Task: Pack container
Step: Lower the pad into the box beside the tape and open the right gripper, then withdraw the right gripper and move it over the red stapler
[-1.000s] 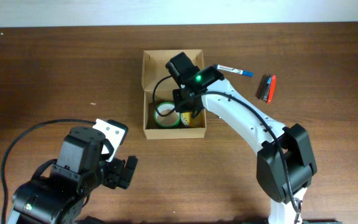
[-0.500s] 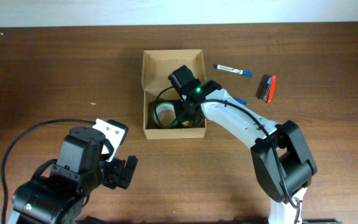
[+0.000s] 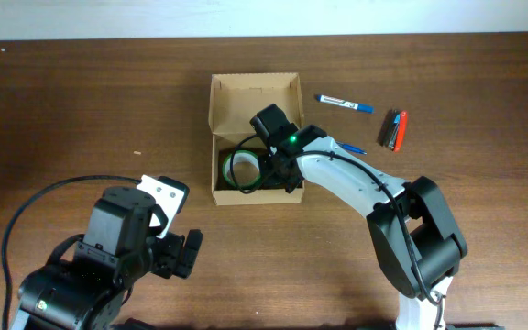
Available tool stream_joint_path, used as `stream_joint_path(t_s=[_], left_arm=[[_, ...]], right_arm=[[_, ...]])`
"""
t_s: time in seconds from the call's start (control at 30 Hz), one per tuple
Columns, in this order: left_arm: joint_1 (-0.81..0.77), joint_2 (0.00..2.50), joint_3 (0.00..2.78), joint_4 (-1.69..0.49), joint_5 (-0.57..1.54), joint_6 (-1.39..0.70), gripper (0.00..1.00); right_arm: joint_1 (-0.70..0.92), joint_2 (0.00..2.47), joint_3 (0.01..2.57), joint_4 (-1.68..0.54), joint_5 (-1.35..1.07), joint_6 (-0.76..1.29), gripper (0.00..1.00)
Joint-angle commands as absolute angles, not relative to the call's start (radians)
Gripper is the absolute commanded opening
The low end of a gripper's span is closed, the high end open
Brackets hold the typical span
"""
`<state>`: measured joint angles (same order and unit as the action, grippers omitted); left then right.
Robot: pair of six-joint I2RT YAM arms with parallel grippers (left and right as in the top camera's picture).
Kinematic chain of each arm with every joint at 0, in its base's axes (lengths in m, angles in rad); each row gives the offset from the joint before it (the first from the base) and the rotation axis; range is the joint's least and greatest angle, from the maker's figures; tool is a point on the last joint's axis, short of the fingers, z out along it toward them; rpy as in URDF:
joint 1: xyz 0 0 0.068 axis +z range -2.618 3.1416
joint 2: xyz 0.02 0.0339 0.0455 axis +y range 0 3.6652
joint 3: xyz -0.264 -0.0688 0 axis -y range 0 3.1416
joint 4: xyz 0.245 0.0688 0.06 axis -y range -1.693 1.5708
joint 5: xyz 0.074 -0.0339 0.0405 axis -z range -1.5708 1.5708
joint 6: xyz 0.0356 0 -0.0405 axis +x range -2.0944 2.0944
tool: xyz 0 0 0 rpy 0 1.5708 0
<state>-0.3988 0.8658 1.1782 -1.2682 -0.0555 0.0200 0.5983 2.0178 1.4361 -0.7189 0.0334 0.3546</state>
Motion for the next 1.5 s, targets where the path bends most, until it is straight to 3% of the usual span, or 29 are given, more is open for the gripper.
stream_joint_path(t_s=[0.0, 0.5, 1.2, 1.47], left_arm=[[-0.396, 0.863, 1.194, -1.266, -0.048, 0.039, 1.0], [-0.396, 0.863, 1.194, -1.266, -0.048, 0.039, 1.0], [-0.396, 0.863, 1.194, -1.266, -0.048, 0.039, 0.99], [-0.396, 0.863, 1.194, -1.266, -0.048, 0.039, 1.0]], right_arm=[[0.603, 2.014, 1.472, -0.738, 0.034, 0.347, 0.08], [0.602, 1.99, 1.859, -1.072, -0.082, 0.325, 0.06], [0.602, 1.982, 1.878, -1.176, -0.098, 0.325, 0.04], [0.595, 1.865, 1.878, -1.184, -0.086, 0.292, 0.04]])
